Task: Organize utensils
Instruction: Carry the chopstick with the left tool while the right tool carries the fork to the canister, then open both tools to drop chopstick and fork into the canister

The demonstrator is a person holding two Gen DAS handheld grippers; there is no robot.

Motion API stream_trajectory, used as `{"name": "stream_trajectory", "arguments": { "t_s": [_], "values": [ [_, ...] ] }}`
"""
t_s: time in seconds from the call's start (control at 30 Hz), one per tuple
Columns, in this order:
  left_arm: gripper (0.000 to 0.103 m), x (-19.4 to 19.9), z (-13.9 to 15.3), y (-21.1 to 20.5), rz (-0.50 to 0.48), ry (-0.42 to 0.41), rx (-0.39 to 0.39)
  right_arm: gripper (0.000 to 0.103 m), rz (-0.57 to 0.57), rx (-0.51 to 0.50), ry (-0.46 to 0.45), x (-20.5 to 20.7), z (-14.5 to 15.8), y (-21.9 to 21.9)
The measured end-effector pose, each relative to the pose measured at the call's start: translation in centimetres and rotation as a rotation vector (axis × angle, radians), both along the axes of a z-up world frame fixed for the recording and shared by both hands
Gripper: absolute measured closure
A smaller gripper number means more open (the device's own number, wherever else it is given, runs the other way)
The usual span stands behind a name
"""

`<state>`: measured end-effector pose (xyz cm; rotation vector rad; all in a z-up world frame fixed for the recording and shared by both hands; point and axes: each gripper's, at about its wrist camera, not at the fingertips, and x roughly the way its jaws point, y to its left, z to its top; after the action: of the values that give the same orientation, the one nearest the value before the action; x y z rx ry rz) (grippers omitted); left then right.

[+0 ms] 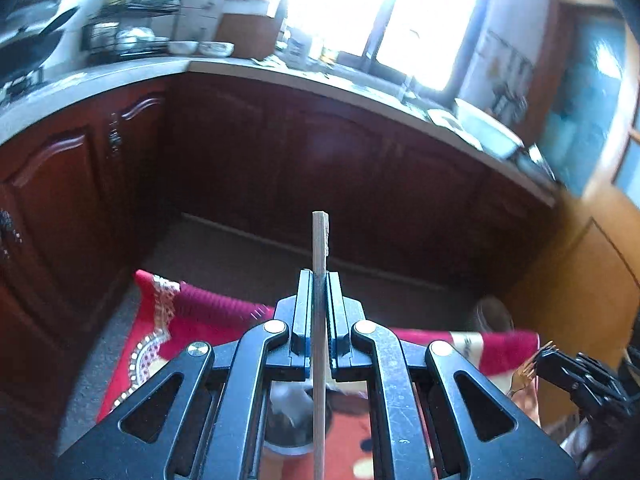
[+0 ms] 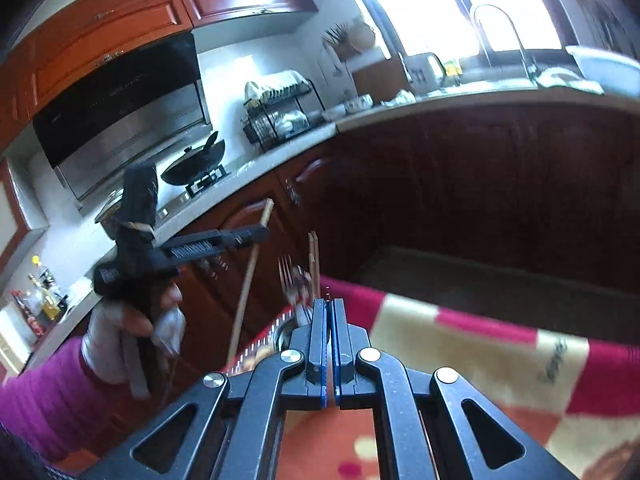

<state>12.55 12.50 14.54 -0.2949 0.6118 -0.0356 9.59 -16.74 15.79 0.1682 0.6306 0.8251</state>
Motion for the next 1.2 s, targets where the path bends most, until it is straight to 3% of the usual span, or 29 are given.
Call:
{"name": "stream_trajectory", "arguments": {
  "t_s": [0.13, 0.33, 0.5, 0.83, 1.0, 1.2],
  "values": [
    [0.099, 1.0, -1.9, 1.6, 0.055, -0.072, 0.012, 0.102, -0.004, -0.084, -0.086, 0.7, 0.4, 5.4],
    [0.099, 1.9, -5.2, 3.4, 0.089, -0.083, -0.024, 0.102, 0.046, -0.259, -0.188, 0.7, -1.8, 12.0],
    [0.098, 1.3, -6.6, 3.9, 0.096, -0.094, -0.060, 0.102, 0.079, -0.366, -0.227, 1.0, -4.3, 14.8],
    [0.098, -1.6, -5.4, 4.2, 0.079, -0.132, -0.108, 0.100, 0.170, -0.442, -0.167, 0.2, -8.8, 16.6],
    [0.098, -2.4, -5.0, 3.4, 0.041, -0.120, -0.095, 0.100, 0.168, -0.382, -0.045, 1.1, -10.2, 15.4],
    [0.098, -3.1, -6.0, 2.2, 0.017, -0.080, -0.077, 0.095, 0.125, -0.317, 0.005, 1.4, -9.8, 13.1]
  ]
}}
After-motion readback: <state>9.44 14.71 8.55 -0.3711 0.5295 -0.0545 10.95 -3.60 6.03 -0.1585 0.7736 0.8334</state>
